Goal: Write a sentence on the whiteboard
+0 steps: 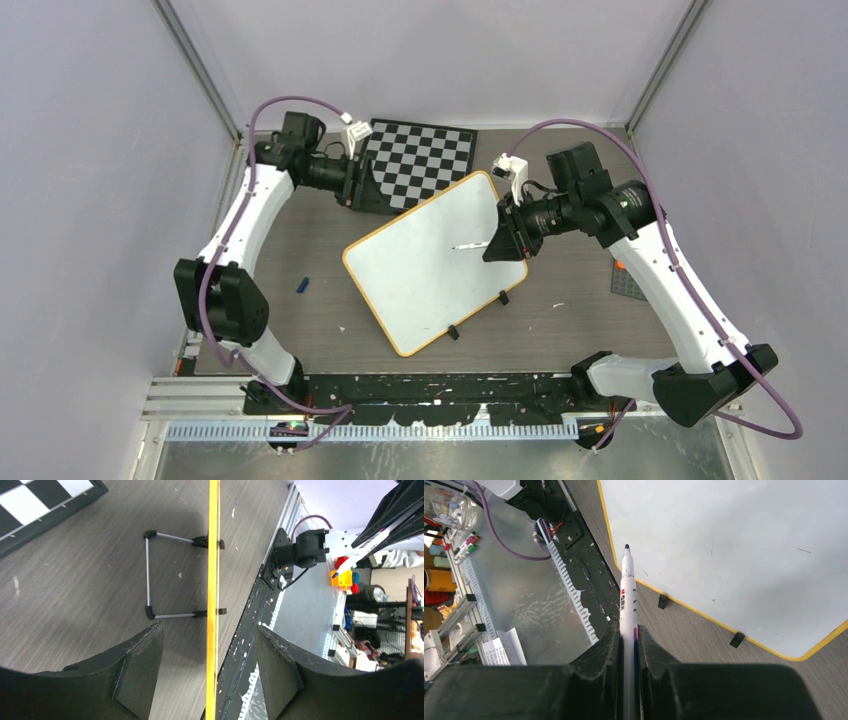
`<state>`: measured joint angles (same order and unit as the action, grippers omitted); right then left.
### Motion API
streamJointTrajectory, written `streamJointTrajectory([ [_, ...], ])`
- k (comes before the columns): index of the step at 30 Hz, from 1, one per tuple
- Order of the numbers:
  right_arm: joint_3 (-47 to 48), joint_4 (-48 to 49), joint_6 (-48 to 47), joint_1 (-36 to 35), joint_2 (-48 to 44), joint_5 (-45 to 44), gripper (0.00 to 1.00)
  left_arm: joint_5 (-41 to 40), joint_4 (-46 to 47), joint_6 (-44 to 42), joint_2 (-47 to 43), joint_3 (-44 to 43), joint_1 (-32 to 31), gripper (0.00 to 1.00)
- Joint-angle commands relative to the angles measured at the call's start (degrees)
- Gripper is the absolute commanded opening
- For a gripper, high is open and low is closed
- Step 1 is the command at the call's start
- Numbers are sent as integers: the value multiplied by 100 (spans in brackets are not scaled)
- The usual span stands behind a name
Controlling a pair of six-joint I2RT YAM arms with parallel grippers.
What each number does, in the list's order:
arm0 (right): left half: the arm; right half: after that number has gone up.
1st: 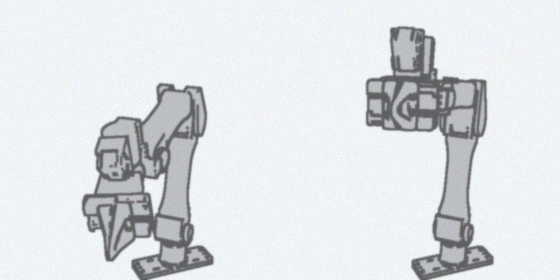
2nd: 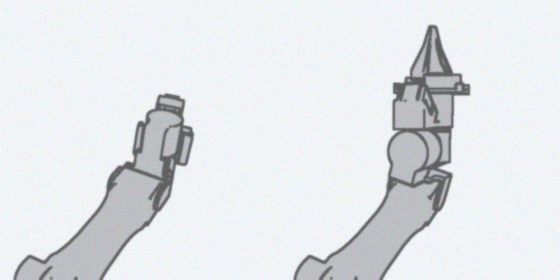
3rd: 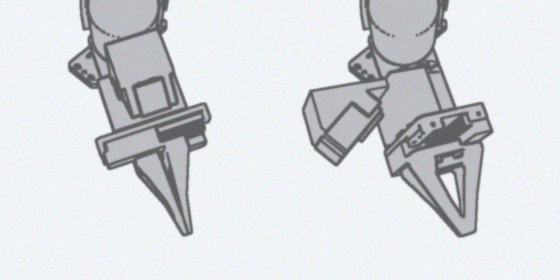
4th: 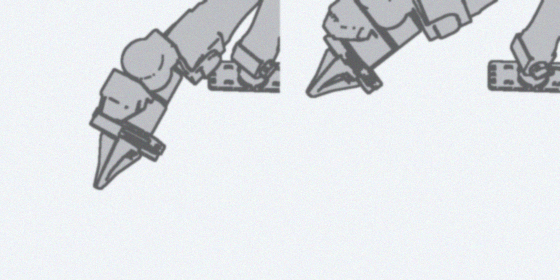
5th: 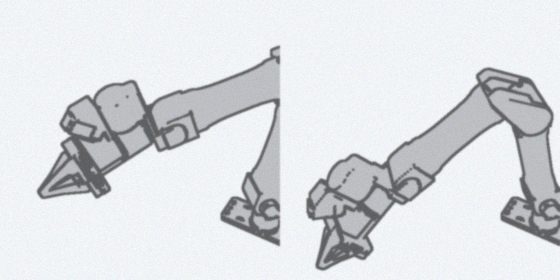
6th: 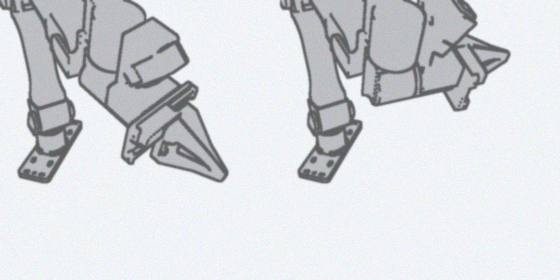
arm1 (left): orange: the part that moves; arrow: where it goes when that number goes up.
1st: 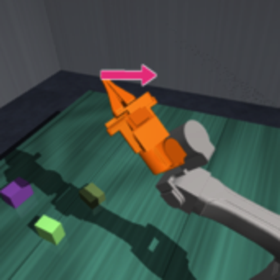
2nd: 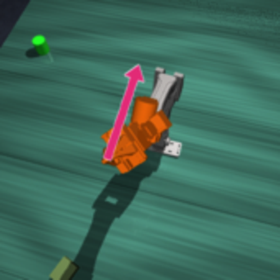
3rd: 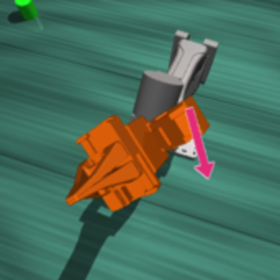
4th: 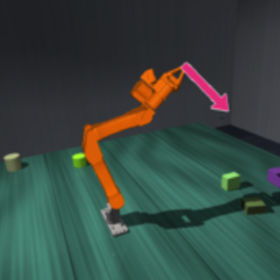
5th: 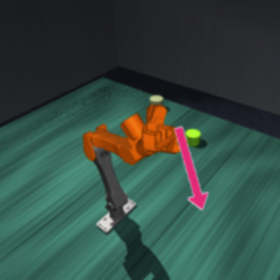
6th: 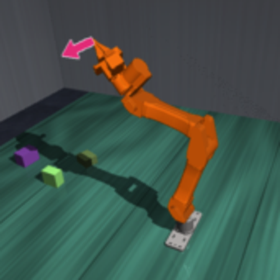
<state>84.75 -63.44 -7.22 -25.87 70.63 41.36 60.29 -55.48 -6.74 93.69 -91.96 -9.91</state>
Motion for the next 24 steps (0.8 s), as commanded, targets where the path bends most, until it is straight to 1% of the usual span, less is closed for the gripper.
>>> streamJointTrajectory([
  [1,194,-45,19,12,-150,-43,0,-165,160,32,174,-163,-335,68],
  [4,231,-91,7,8,-127,-41,0,-260,222,43,319,-137,-526,66],
  [6,252,-131,-13,12,-104,-42,0,-183,205,10,402,-158,-643,61],
  [13,219,-239,-80,9,-79,-20,0,-175,-364,-462,778,-488,-1082,21],
  [15,201,-297,-134,9,-61,21,0,-238,-653,-696,931,-651,-1251,13],
  [18,194,-415,-209,11,-50,89,0,-478,-1130,-1032,1160,-931,-1469,4],
  [20,170,-460,-253,3,-65,124,0,-567,-1321,-1145,1285,-1042,-1598,0],
  [24,147,-564,-347,-3,-85,186,0,-807,-1368,-1128,1451,-1167,-1838,0],
])
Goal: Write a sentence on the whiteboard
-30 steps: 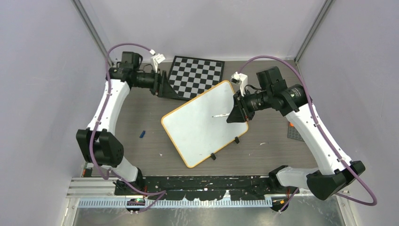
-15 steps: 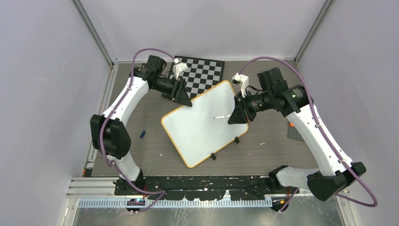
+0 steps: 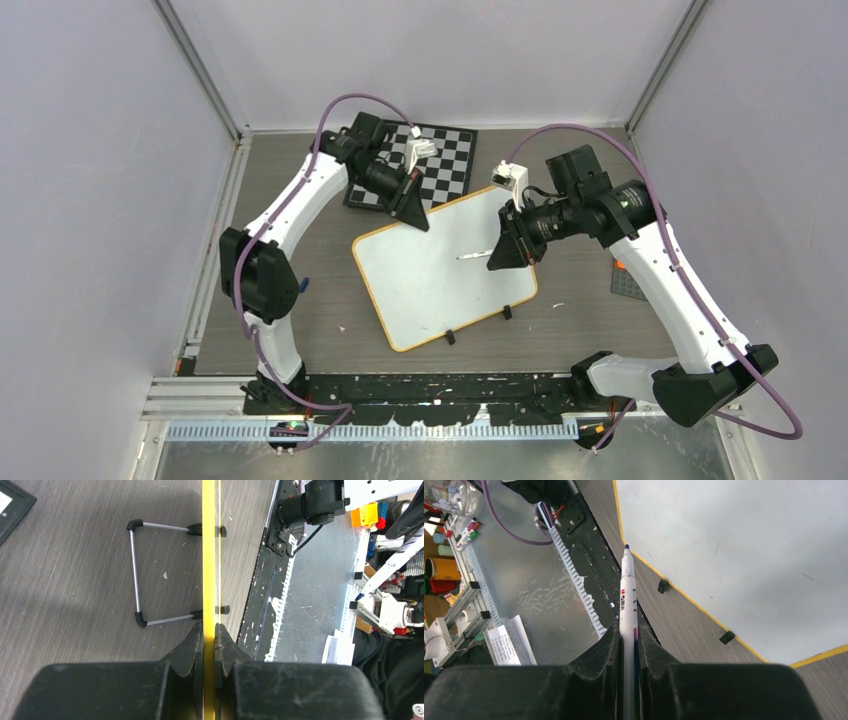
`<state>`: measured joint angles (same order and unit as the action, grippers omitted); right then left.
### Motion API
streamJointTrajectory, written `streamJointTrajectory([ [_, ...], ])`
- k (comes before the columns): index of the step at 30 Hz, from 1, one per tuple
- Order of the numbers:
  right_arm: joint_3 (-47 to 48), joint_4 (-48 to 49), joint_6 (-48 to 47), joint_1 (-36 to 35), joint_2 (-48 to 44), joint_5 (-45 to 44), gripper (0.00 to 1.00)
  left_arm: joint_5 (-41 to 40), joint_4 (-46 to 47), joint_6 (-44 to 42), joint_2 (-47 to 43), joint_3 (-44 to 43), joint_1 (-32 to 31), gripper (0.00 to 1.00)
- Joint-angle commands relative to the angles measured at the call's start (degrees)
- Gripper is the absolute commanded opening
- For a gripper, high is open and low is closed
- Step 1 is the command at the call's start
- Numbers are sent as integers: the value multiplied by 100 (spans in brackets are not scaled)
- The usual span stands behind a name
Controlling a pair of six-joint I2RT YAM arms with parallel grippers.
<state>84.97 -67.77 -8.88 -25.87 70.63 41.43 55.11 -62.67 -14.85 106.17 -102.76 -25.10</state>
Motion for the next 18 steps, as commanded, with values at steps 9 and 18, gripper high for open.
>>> streamJointTrajectory([
  [9,95,-289,-362,-95,-122,170,0,-518,-642,33,288,-488,-498,26],
  [18,103,265,-52,-330,-23,-63,0,-413,-859,50,-648,-489,489,57],
])
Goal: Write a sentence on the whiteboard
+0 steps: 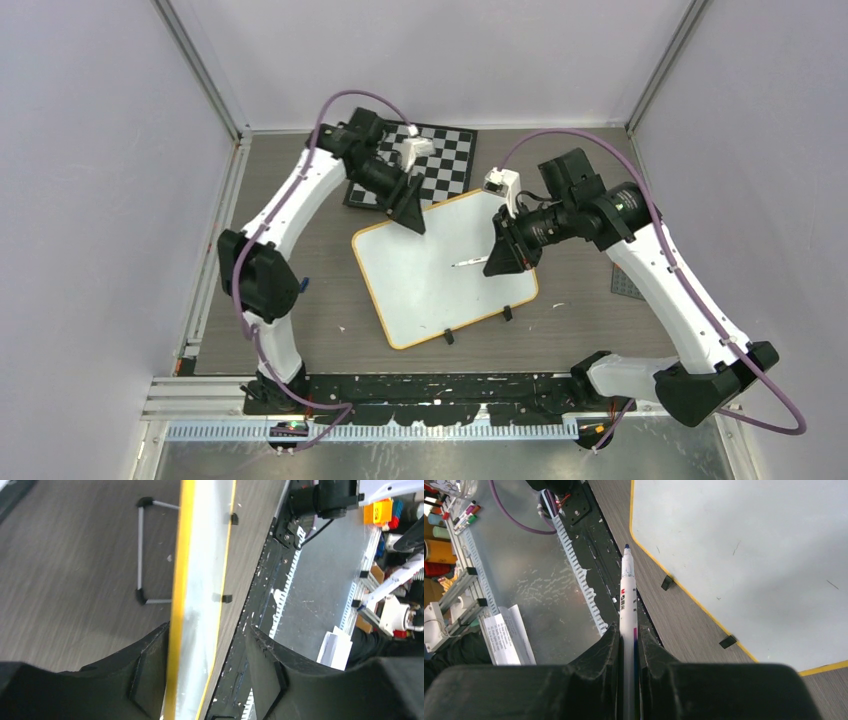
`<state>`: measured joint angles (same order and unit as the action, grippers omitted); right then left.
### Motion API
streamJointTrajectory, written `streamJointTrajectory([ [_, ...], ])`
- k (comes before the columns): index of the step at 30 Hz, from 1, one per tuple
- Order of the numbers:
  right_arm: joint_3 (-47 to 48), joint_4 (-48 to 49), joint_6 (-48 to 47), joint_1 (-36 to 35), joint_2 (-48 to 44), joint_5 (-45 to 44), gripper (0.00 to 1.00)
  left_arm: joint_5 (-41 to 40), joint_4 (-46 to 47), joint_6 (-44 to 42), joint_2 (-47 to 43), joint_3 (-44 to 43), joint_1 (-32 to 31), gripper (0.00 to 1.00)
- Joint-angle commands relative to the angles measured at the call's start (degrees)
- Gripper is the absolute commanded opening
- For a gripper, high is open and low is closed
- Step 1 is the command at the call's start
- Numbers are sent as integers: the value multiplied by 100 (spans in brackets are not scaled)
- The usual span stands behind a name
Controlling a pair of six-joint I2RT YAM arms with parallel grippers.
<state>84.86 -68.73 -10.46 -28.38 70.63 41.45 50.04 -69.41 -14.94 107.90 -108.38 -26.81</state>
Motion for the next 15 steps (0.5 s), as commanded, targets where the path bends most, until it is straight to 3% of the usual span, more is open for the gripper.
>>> streamJointTrajectory([
  [1,139,381,105,-106,6,-68,0,157,-194,26,-983,310,848,57],
  [10,366,891,324,-549,315,-634,0,564,129,-188,-2154,2049,2046,59],
  [15,685,1038,375,-888,565,-961,0,710,485,-103,-2216,2375,2109,52],
])
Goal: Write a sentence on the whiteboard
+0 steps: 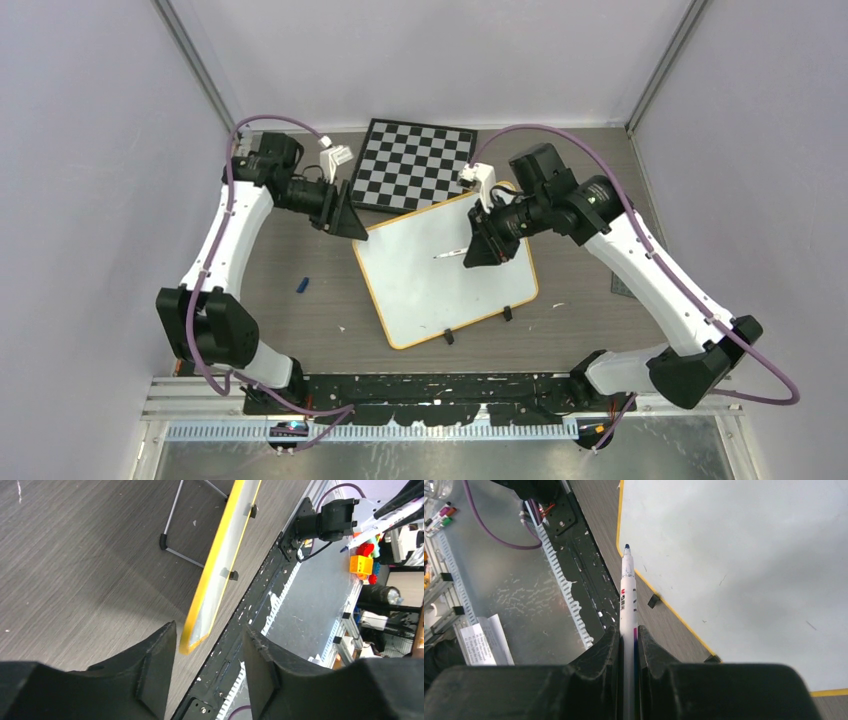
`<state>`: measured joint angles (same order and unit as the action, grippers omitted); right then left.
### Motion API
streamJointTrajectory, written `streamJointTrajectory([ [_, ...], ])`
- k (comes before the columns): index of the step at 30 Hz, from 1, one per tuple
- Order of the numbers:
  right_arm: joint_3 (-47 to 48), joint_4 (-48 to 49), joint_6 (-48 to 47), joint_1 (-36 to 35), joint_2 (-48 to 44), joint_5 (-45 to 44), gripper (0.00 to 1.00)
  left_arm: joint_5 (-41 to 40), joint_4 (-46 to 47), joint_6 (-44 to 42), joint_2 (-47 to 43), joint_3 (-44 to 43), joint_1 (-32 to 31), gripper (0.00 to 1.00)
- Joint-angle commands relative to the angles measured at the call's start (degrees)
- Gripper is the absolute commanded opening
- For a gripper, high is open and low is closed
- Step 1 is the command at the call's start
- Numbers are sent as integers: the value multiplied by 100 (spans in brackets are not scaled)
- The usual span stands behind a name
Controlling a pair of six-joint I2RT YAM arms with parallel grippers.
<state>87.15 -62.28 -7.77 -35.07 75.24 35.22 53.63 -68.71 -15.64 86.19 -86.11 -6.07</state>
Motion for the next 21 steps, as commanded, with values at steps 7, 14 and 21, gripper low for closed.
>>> streamJointTrajectory([
  [7,802,429,-9,-652,426,-821,0,662,674,61,218,81,35,22],
  [14,832,688,-122,-1230,672,-1531,0,718,753,49,252,96,24,1],
  [21,773,1136,-142,-1964,987,-2263,0,636,805,6,184,208,18,0],
])
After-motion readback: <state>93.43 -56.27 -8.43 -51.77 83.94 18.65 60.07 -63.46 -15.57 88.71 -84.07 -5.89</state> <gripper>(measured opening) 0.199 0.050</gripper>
